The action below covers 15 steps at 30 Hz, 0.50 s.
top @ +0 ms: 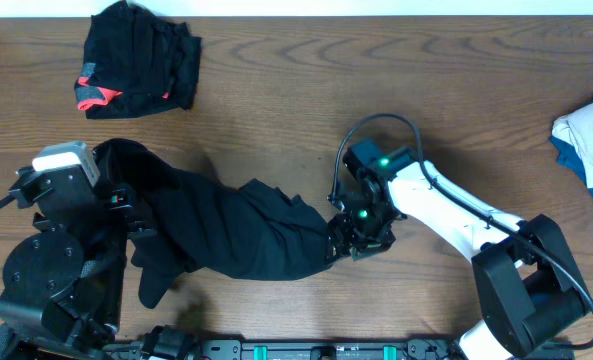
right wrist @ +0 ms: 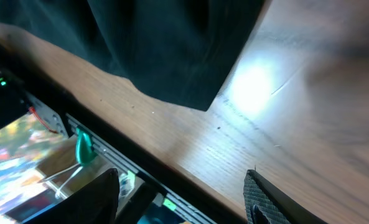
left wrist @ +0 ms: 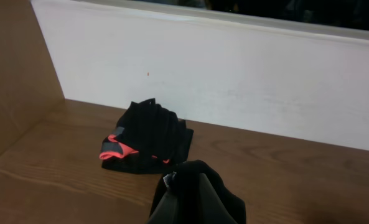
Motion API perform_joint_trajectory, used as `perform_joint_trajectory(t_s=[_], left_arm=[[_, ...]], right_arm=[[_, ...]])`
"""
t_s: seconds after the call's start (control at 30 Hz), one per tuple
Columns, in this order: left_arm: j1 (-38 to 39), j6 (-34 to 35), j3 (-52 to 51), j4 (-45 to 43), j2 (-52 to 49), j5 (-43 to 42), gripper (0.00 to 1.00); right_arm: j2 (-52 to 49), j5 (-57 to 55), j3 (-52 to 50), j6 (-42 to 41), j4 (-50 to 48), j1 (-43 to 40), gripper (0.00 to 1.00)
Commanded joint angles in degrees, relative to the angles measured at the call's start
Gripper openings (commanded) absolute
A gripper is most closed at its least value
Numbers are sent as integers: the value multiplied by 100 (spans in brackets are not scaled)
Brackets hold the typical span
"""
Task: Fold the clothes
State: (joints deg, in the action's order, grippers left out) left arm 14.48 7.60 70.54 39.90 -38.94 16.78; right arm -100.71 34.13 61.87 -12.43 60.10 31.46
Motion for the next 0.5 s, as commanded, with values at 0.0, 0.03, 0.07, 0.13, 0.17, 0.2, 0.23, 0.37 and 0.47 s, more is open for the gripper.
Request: perform_joint_trajectory(t_s=[0.0,0.03,0.07,0.13,0.17,0.2,0.23,0.37,0.47], left_arm=[[11,-50,170,-11,20,85,6],[11,-50,170,-4,20,85,6],[11,-50,170,-4,20,85,6],[11,-50,170,-7,20,85,6],[11,-50,170,-7,20,85,6],[11,-50,170,-7,20,85,6],[11,-50,170,-7,20,85,6],[11,-50,170,-4,20,85,6],[11,-50,170,-4,20,85,6]], right_arm=[[31,496,-282,-223,-195,98,62],[31,496,-389,-271,-317,98,62],[31,496,-479,-302,-433,98,62],[31,586,-669,-302,-752,98,61],[31,660,-763,-306,-935,98,61],[31,691,-839,-356,-1082,98,61],[31,693,-922,-444,-1241,98,61],[31,896,-1182,-540,-1768,98,62],[31,984,-1307,-625,-2120,98,62]])
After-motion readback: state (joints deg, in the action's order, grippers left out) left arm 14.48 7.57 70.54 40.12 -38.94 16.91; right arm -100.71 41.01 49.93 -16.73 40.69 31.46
